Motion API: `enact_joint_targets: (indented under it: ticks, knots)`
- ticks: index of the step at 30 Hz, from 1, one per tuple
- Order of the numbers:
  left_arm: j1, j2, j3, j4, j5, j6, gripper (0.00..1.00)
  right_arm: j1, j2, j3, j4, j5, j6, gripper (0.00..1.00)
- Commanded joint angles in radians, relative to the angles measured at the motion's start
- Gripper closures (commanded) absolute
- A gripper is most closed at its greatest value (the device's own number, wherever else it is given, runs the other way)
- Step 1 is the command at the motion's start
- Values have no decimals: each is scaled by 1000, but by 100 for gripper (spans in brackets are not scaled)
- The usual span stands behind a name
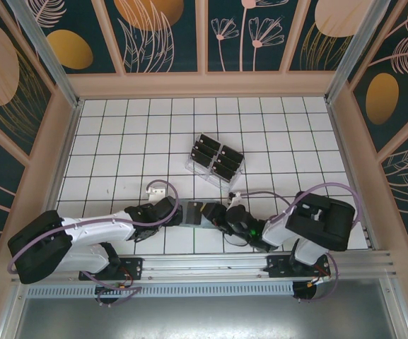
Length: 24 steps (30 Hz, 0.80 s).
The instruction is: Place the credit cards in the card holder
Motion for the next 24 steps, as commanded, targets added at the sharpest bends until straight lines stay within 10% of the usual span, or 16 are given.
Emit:
enact_joint_targets:
  ticks: [1, 24]
  knots:
    - [-5, -19, 31, -28, 3, 15, 1, -54, -34, -6, -278, -6, -116, 56]
    - [-5, 29, -1, 33, 22, 10, 1, -60, -129, 193, -554, -37, -359, 75]
